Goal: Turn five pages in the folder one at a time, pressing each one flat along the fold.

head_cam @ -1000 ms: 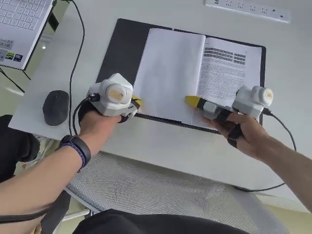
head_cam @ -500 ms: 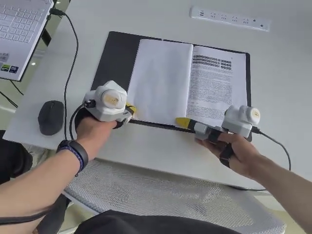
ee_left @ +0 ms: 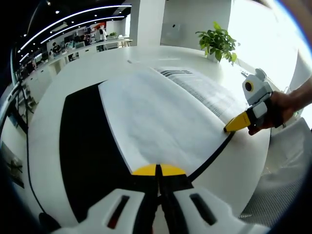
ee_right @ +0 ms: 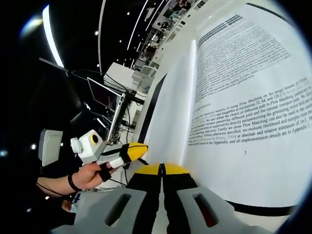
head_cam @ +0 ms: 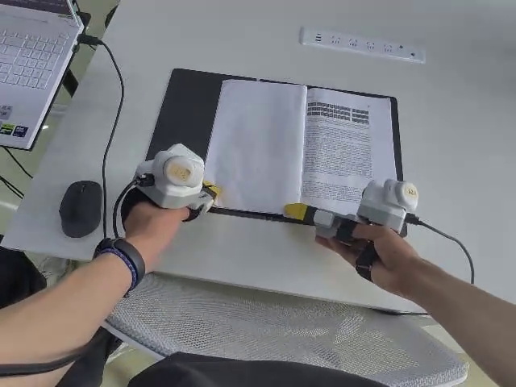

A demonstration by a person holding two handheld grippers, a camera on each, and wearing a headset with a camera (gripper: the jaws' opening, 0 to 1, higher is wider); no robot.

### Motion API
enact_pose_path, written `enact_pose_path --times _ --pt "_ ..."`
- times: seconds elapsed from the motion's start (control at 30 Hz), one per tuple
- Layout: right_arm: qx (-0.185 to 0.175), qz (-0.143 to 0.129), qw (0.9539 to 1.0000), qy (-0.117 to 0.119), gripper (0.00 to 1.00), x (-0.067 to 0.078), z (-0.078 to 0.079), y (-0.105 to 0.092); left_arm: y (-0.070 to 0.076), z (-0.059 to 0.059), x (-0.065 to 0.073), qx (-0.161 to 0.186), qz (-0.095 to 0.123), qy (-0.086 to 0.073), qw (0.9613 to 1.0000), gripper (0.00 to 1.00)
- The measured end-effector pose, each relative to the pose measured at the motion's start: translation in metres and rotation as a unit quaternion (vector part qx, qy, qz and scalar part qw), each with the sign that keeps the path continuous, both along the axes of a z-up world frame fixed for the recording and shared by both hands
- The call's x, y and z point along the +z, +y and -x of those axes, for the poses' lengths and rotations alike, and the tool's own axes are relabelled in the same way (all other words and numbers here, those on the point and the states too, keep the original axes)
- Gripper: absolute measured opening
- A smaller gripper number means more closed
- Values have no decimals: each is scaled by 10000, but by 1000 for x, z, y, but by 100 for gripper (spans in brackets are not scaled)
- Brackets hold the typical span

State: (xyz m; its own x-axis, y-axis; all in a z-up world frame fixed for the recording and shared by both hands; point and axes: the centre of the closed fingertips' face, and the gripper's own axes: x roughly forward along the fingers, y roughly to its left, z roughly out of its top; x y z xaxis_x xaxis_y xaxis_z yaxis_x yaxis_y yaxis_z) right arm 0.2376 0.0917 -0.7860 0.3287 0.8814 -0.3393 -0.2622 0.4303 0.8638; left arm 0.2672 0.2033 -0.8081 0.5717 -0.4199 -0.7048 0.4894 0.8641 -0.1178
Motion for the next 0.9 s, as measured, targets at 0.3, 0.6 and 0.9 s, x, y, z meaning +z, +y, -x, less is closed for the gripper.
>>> enact_pose_path --times 0.3,0.6,0.9 --pt "-149 81 9998 -143 0 6 -11 -23 -1 2 2 66 61 149 9998 0" --pt "-245 158 9979 -570 0 24 -23 -52 -4 6 18 219 306 115 9992 4" --pt "-425 803 9889 -1173 6 34 -28 -102 3 3 48 231 288 -193 9991 16"
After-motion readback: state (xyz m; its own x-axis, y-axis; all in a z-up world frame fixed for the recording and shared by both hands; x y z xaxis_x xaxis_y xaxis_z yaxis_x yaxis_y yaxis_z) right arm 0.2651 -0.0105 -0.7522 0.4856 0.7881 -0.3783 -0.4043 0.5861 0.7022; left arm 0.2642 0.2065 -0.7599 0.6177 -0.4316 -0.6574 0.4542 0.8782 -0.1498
